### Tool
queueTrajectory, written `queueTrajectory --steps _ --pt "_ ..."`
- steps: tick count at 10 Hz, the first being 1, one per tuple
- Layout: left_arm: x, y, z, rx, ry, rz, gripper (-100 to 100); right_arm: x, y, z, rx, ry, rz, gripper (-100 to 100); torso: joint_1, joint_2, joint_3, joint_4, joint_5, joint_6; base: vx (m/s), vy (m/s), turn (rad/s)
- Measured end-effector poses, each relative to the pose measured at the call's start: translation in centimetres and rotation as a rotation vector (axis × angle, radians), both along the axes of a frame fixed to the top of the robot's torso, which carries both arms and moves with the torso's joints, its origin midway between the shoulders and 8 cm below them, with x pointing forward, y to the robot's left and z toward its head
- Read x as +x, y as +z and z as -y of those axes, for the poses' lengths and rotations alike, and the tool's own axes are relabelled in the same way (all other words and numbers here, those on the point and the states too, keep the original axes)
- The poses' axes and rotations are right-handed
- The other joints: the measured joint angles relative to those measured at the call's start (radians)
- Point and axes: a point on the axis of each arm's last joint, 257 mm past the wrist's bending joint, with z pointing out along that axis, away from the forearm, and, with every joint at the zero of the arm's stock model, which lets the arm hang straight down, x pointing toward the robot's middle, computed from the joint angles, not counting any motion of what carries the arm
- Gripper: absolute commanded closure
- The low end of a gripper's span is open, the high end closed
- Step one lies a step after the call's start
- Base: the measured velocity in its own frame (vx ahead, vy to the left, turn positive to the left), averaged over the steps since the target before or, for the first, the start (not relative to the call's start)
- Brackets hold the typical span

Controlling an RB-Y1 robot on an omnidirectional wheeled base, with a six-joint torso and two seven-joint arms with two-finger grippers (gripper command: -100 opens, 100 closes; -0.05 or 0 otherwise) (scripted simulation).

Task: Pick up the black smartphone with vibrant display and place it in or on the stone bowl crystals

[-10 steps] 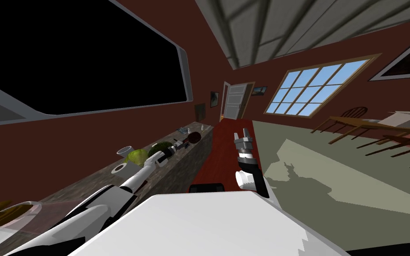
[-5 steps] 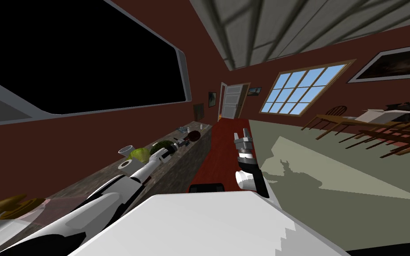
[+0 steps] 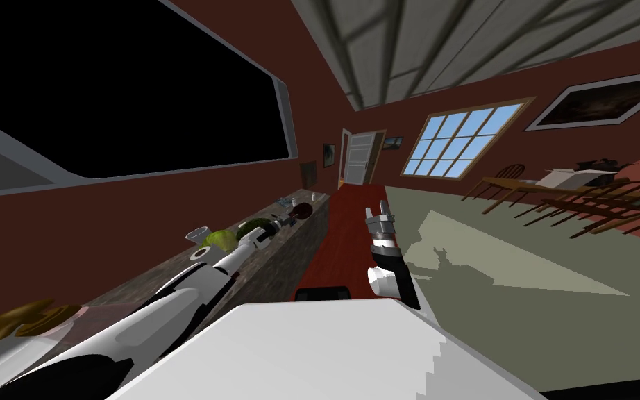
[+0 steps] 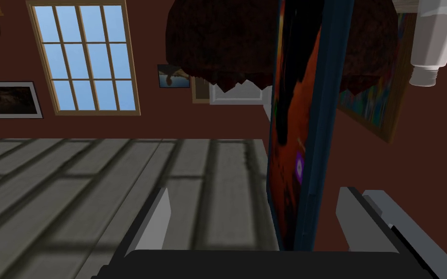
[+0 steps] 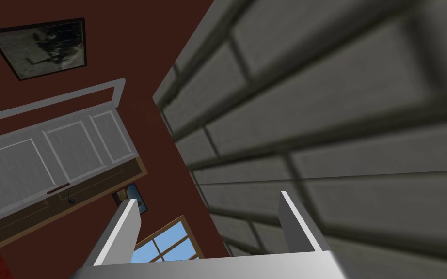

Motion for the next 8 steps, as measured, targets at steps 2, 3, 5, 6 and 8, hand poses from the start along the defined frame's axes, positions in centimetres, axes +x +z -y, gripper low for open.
queueTrajectory --steps 2,3,5,6,8 --pt "0.4 -0.3 -0.7 0.007 0.017 -0.011 -100 0.0 0.0 0.0 0.000 0.000 0.000 0 -0.002 -0.003 -0.001 -0.001 0.000 0.000 -0.049 0.006 -0.066" --pt "1.0 0.1 0.2 0.005 0.013 -0.006 -100 0.0 0.0 0.0 0.000 0.000 0.000 0 -0.002 0.000 0.000 0.000 0.000 0.001 -0.090 0.034 -0.088" --pt "2.0 1.0 0.5 0.012 0.016 0.006 -100 0.0 0.0 0.0 0.000 0.000 0.000 0 -0.001 -0.001 -0.001 0.000 0.000 0.000 -0.027 0.013 0.018" --pt "2.1 0.5 0.1 0.015 0.026 -0.004 -100 0.0 0.0 0.0 0.000 0.000 0.000 0 -0.002 -0.003 -0.002 -0.001 0.000 0.000 0.000 0.000 0.000" --pt "2.1 0.4 0.0 0.016 0.027 -0.005 100 0.0 0.0 0.0 0.000 0.000 0.000 0 -0.002 -0.004 -0.003 -0.001 0.000 0.000 0.002 0.002 0.007"
